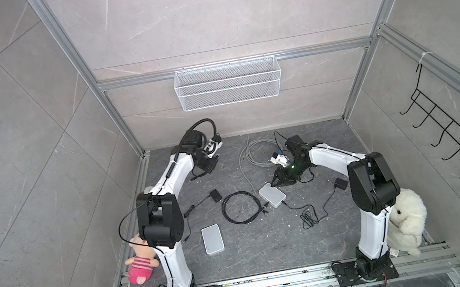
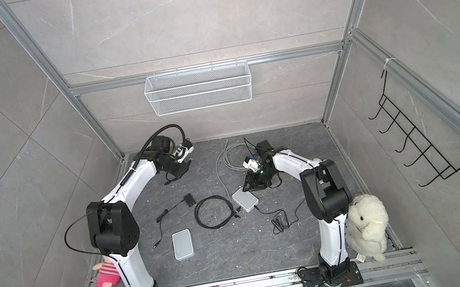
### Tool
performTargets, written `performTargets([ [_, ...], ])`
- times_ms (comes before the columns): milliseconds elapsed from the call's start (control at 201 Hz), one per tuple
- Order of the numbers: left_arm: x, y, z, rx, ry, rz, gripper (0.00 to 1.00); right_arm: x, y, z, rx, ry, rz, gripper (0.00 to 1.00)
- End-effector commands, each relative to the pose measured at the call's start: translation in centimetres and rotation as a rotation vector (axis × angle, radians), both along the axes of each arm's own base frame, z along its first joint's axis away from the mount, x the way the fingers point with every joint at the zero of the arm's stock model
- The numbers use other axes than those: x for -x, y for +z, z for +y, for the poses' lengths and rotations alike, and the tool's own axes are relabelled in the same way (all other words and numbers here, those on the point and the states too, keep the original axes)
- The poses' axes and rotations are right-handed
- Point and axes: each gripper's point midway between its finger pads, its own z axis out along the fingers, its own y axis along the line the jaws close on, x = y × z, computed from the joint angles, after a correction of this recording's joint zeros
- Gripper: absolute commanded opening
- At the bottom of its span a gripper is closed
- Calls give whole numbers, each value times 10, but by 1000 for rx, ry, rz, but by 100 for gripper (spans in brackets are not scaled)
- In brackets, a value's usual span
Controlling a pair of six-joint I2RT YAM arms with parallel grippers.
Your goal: Insert the plug into the switch port
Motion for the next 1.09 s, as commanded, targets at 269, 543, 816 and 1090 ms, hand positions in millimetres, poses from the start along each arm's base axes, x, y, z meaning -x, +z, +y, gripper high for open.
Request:
performTargets([
  [269,139,-77,-81,-124,-12,388,11,-4,-7,-30,-1,-107,2,36],
  [543,172,-91,-86,-167,52,469,11,2,-1,-15,-99,-85,0,36],
  [816,174,-79,-100,-61,4,429,30,11,-6,-14,-93,-87,23,35],
  [1090,176,-108,-103,-59,-24,395,40,10,-7,-13,-93,-84,25,35],
])
